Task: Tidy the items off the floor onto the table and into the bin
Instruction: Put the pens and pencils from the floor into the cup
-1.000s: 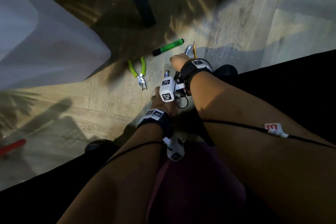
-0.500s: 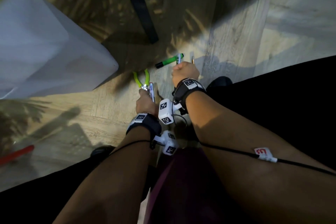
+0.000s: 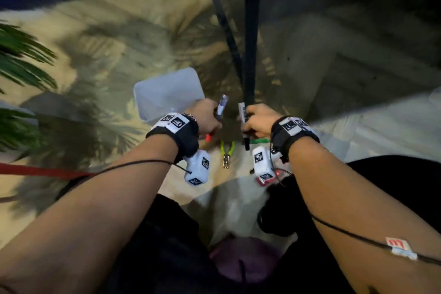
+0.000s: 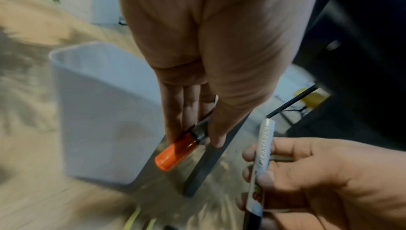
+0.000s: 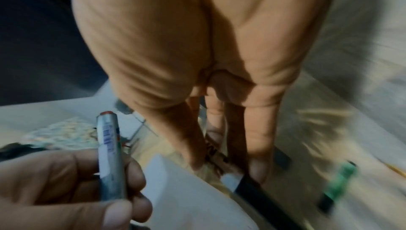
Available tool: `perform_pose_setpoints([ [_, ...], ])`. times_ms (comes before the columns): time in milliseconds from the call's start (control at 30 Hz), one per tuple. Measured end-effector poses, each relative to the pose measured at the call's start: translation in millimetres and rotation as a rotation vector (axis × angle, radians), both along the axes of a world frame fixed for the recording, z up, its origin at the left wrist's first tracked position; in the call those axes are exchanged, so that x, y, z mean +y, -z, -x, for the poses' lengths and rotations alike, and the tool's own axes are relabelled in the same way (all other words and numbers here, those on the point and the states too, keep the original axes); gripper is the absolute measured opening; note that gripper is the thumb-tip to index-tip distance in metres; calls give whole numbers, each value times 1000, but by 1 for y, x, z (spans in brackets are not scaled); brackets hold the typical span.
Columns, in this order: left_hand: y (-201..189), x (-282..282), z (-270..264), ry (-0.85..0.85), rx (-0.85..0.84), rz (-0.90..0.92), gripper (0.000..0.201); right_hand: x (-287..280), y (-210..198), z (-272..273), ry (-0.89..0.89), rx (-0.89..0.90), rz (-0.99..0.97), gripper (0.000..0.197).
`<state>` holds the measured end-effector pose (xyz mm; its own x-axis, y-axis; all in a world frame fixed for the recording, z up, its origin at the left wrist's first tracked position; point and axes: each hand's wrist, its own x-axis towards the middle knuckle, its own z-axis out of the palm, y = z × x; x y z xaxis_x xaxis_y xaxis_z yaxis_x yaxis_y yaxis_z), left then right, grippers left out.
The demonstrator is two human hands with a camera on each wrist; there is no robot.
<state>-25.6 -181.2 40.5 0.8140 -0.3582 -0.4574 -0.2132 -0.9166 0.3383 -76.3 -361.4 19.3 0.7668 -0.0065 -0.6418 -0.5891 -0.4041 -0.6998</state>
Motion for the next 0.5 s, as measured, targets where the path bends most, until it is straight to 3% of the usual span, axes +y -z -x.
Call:
perform_pose_setpoints([
  [300,-197,56,52,73,-298,123,33,13,-197,35,-202,-440,-1,22],
  [500,-328,68,92,100,-546,310,22,18,-295,61,-188,-706,-54,31],
])
